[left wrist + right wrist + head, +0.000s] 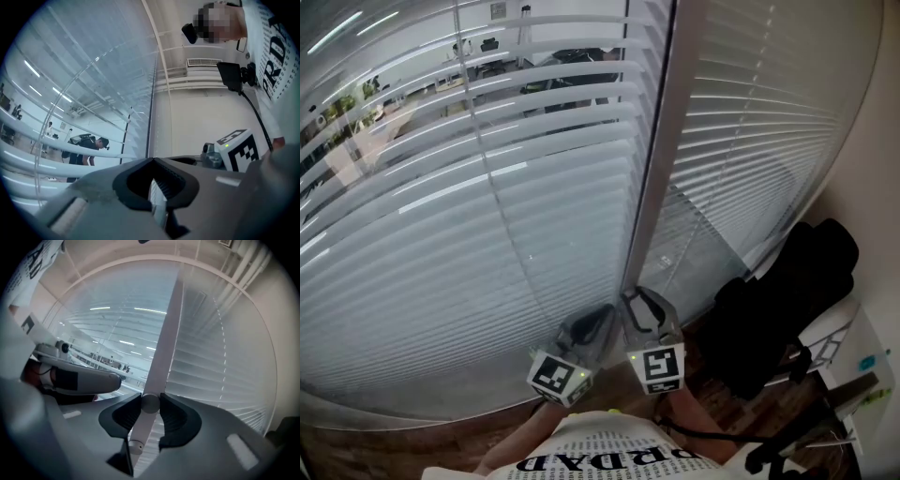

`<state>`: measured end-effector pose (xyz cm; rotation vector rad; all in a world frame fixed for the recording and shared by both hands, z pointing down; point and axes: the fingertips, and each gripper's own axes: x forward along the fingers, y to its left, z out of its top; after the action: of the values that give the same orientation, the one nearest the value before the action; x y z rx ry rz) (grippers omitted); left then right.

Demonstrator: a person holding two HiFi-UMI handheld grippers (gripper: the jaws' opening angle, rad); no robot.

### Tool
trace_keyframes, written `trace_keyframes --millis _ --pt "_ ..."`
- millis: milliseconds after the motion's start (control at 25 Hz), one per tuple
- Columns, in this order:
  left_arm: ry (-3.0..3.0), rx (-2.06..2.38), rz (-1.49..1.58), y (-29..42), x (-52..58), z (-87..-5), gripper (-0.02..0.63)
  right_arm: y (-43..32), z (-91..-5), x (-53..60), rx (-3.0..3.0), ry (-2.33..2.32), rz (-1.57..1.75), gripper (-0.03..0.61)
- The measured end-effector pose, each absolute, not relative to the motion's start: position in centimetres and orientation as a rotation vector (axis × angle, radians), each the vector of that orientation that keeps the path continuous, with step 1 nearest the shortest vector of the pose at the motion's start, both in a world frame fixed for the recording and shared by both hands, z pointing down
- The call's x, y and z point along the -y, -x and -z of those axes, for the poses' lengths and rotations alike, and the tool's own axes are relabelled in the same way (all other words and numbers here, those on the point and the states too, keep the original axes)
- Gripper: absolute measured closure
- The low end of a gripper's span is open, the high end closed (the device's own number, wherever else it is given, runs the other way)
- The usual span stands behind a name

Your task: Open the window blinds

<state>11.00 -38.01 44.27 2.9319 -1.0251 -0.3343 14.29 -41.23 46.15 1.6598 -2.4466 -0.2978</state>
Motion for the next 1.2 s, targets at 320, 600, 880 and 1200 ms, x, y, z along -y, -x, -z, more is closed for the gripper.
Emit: trace_keyframes --millis 320,600,880,1200 --pt "-2.936 1.032 0.331 -11.0 37.9 -44.6 0.621 -14.9 -46.7 41.3 2.564 -1.731 0.093 0.445" --pt "-2.938 1.040 0.327 -11.0 37.9 -44.5 0.621 -14.8 -46.5 41.3 2.609 -1.748 -0.019 0.445" --pt "-2.932 1.039 0.328 -11.1 37.8 -44.5 0.621 -14.9 -46.6 41.3 2.663 -1.767 -0.130 0.443" --pt "-2.980 1.033 0.282 -10.9 37.9 -45.4 0.621 -14.8 -46.7 41.3 2.663 -1.770 -0.118 0.443"
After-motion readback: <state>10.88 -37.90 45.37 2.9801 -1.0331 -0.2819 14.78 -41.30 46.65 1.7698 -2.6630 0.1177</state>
